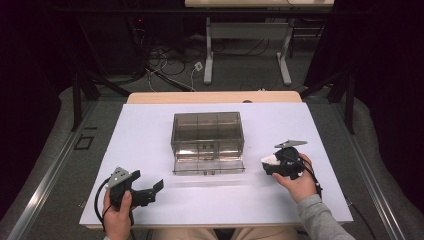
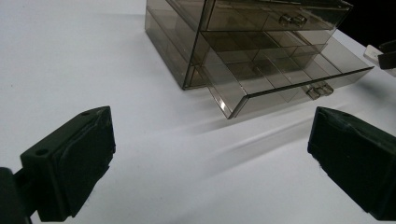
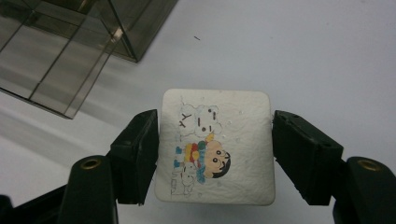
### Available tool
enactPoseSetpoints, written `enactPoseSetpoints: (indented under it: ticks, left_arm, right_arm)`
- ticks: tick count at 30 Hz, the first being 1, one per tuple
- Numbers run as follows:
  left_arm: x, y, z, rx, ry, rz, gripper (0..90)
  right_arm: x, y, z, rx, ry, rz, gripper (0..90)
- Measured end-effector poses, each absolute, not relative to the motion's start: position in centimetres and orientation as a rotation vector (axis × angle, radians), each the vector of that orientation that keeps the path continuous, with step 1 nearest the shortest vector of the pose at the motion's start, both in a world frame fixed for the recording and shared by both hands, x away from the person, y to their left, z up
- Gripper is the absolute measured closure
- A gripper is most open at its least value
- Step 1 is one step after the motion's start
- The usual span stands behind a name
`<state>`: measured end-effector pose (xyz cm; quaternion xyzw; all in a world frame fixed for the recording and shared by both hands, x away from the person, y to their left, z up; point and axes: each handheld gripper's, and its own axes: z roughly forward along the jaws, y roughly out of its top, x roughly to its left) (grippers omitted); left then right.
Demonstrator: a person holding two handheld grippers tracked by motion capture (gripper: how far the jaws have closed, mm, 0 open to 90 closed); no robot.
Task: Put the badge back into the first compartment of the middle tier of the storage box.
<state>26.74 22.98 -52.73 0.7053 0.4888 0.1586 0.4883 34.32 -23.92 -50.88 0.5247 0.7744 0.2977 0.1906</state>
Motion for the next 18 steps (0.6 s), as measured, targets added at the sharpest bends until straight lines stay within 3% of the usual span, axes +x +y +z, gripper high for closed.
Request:
enactPoseSetpoints:
  ticks: [18]
  left_arm:
    - [26.8,22.8,-52.7,1.716,1.182,0.383,1.1]
  right_arm:
    - [34.5,-21.7,-48.0,1.265,2.257,0.877,32.8]
